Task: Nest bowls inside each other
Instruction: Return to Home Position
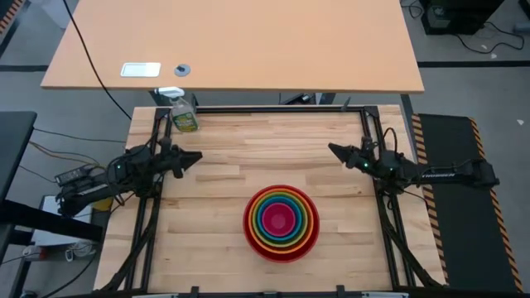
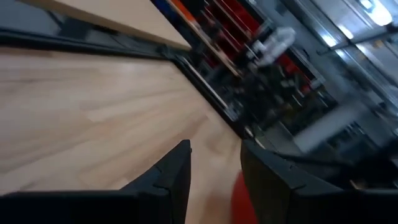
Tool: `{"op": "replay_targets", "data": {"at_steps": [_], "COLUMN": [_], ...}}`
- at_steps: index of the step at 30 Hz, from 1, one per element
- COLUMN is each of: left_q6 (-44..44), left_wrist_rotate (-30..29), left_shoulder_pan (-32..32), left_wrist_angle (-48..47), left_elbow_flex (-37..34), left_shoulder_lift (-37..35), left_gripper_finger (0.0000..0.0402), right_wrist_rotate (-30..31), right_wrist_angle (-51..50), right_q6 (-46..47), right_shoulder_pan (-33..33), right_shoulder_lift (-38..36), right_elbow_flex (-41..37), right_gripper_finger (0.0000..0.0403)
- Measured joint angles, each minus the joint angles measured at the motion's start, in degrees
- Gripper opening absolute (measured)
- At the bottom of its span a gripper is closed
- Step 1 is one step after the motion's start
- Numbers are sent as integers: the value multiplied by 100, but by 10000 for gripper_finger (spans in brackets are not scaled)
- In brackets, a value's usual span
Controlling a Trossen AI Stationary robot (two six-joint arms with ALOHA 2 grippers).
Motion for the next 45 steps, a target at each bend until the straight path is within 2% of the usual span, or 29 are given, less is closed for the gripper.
{"op": "replay_targets", "data": {"at_steps": [3,8,14,17,21,27,30,33,34,40,42,45], "left_q6": [-134,-420,-621,-497,191,2359,2798,2861,2847,2834,2828,2817], "left_wrist_rotate": [-353,-549,-1349,-1402,-1401,-1402,-1402,-1402,-1402,-1402,-1402,-1402], "left_shoulder_pan": [-2,-2,-4,-4,-4,-4,-4,-4,-4,-4,-4,-4], "left_wrist_angle": [-5,-117,-171,-222,-241,-374,-355,-359,-359,-357,-357,-357], "left_elbow_flex": [0,0,0,0,0,0,0,0,0,0,0,0], "left_shoulder_lift": [7,7,11,11,22,24,22,24,24,24,24,24], "left_gripper_finger": [141,141,141,141,141,141,141,141,141,141,141,141], "right_wrist_rotate": [-11,-34,119,124,164,202,199,198,202,331,329,329], "right_wrist_angle": [-140,-345,-346,-361,-600,-879,-1080,-1044,-891,1139,1699,2320], "right_q6": [-30,-201,-315,-445,-1816,-5126,-6870,-7553,-7356,-4304,-3713,-3299], "right_shoulder_pan": [58,58,11,8,7,7,7,7,7,7,7,7], "right_shoulder_lift": [4,18,43,42,44,39,45,44,45,68,68,70], "right_elbow_flex": [-5,-5,-5,-5,-5,-5,-5,-5,-5,-3,-3,-4], "right_gripper_finger": [158,158,158,158,158,158,158,158,158,158,158,158]}}
